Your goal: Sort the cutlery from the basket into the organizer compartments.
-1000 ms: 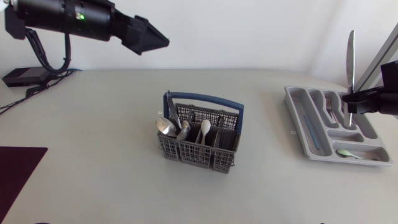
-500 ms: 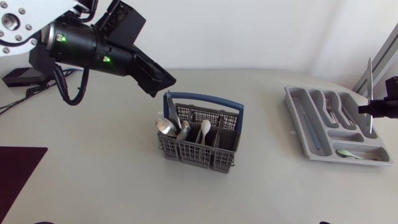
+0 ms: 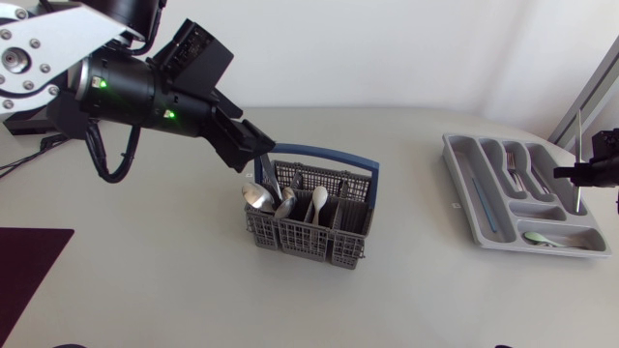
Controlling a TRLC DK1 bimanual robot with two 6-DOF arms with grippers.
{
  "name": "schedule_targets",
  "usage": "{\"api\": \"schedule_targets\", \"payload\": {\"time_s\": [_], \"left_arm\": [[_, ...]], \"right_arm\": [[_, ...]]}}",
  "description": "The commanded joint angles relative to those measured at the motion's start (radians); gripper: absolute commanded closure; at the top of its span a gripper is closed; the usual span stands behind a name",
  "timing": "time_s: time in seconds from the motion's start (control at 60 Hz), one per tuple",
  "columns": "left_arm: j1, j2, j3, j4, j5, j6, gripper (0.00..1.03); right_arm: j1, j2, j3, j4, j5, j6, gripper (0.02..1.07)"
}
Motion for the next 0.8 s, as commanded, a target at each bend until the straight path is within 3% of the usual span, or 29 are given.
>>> {"api": "schedule_targets", "payload": {"time_s": [0.0,0.5,0.7,0.783], "left_arm": [[-0.012,-0.023,-0.039,0.005,-0.009,0.025,0.04],[-0.053,-0.051,-0.098,0.005,-0.012,0.065,0.05],[-0.080,-0.054,-0.119,0.005,-0.030,0.083,0.05],[-0.109,-0.062,-0.138,0.005,-0.041,0.105,0.05]], "right_arm": [[0.021,0.054,0.061,0.012,0.021,0.031,1.01],[0.067,0.281,0.252,-0.059,0.104,0.060,0.98],[0.062,0.267,0.235,-0.065,0.104,0.059,0.71],[0.062,0.232,0.215,-0.065,0.102,0.056,0.50]]}}
